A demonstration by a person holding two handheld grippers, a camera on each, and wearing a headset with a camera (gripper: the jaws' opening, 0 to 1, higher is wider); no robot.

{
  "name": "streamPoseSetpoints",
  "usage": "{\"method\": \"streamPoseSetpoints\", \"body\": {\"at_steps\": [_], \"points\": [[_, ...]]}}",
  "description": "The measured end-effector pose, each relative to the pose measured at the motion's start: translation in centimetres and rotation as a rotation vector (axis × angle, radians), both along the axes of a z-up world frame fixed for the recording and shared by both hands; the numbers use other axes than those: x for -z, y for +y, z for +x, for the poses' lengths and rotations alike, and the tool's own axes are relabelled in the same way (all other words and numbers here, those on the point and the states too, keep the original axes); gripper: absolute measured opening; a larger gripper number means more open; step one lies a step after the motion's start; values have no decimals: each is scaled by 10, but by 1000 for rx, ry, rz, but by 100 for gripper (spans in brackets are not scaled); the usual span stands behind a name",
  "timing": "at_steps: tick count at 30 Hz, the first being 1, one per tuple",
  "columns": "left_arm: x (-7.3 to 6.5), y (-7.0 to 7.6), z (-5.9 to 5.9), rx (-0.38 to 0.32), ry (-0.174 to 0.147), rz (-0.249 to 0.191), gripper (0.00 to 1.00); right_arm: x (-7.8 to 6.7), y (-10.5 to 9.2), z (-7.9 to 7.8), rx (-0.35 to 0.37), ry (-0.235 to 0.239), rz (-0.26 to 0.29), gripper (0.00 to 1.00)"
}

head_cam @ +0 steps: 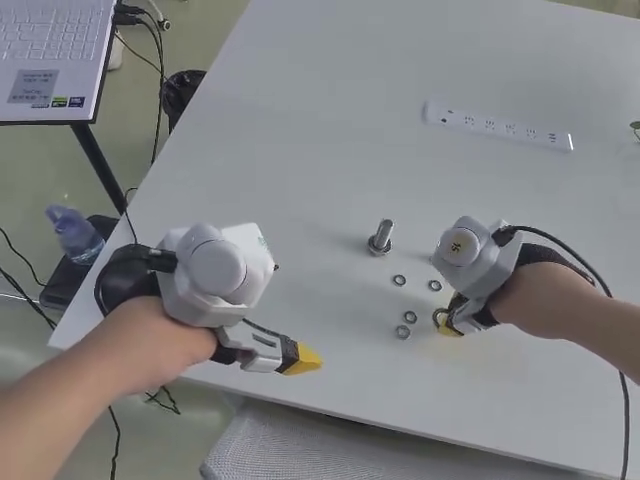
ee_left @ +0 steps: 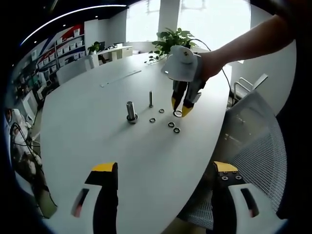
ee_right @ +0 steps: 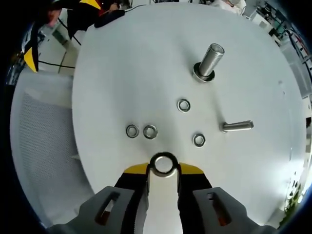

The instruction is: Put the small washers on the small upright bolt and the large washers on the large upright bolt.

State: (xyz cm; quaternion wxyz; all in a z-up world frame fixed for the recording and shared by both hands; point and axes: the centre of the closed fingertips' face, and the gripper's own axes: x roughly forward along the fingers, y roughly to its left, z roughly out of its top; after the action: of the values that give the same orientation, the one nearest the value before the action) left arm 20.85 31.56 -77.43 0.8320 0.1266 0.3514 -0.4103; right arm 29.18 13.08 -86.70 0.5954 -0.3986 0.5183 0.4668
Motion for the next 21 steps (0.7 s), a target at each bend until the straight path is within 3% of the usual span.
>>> {"method": "streamPoseSetpoints", "body": {"at_steps": [11, 15, 21], "points": [[-3, -3, 5, -8, -21, -14, 82, -30, 14, 5, -23, -1, 29, 21], [-3, -2, 6, -14, -21, -13, 83, -37, 15, 9, -32, -13, 27, 21], [-6, 0, 5, -18, -26, -16, 84, -44, 15, 9, -29, 6, 28, 21]]}}
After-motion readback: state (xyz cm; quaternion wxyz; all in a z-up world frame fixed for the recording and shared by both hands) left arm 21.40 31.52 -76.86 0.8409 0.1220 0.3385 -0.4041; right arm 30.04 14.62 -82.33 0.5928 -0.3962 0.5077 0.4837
